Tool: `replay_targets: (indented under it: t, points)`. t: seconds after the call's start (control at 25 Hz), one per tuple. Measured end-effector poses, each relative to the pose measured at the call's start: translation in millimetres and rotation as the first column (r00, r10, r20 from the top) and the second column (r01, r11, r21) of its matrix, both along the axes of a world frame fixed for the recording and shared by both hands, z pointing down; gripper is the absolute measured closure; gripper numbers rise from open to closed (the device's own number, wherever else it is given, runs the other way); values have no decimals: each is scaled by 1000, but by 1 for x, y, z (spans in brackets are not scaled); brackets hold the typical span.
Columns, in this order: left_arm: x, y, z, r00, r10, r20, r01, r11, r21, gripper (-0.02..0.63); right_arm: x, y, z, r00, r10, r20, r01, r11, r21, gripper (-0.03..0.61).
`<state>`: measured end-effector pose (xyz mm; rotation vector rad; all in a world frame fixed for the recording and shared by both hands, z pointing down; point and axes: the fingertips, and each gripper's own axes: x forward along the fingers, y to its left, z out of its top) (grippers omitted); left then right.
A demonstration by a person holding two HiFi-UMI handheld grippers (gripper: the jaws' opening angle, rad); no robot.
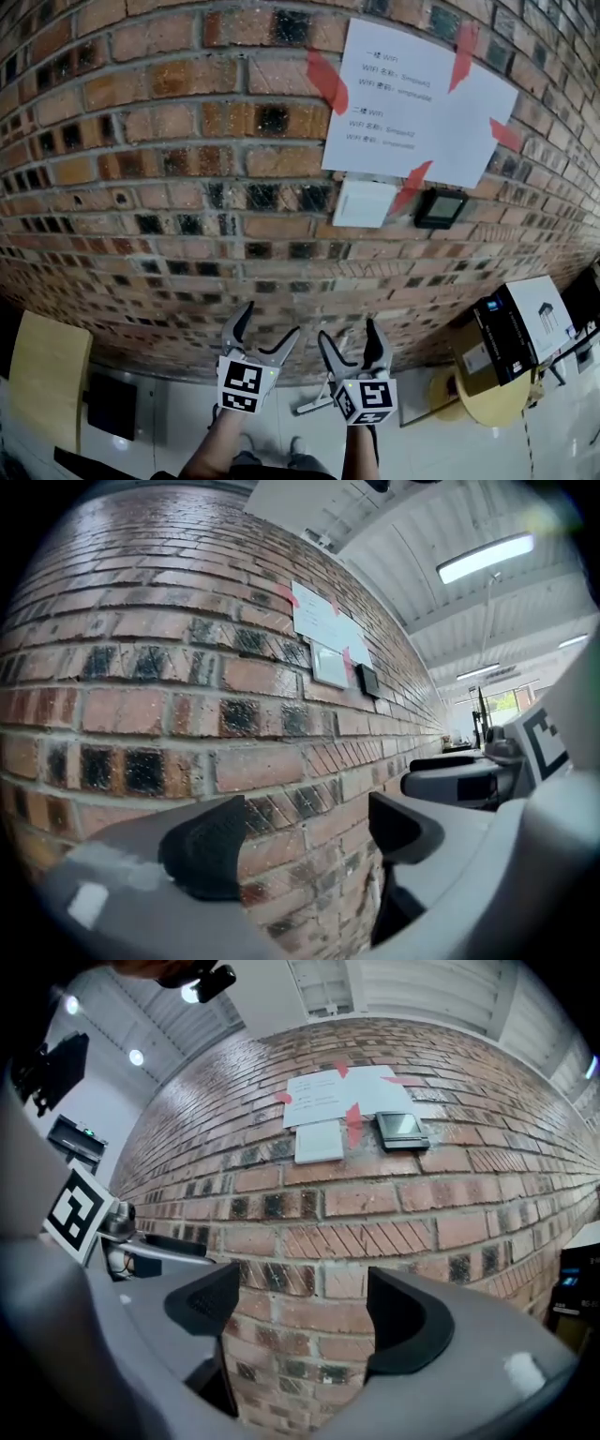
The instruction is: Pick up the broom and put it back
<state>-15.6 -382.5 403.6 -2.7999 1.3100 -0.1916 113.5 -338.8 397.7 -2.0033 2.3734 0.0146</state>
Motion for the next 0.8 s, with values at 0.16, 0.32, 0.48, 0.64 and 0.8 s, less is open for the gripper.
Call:
replay_targets:
  t: [0.16, 0.32, 0.48, 0.64, 0.8]
  points:
    - [27, 0, 15, 998, 58, 20, -58, 998, -29, 184, 24, 6, 21, 999, 52, -2, -52, 998, -40, 144]
    - [54, 0, 33, 993, 113, 30, -111, 992, -63, 184, 51, 14, 49, 993, 118, -1, -118, 988, -97, 144]
    - [81, 6, 54, 985, 170, 35, -166, 981, -100, 184, 73, 24, 77, 985, 173, -21, -174, 972, -157, 144]
    - [98, 11, 73, 976, 216, 35, -210, 968, -136, 184, 86, 31, 101, 979, 202, -15, -201, 958, -204, 144]
    - [107, 11, 90, 971, 236, 45, -226, 960, -164, 184, 89, 33, 121, 979, 206, -9, -202, 949, -244, 144]
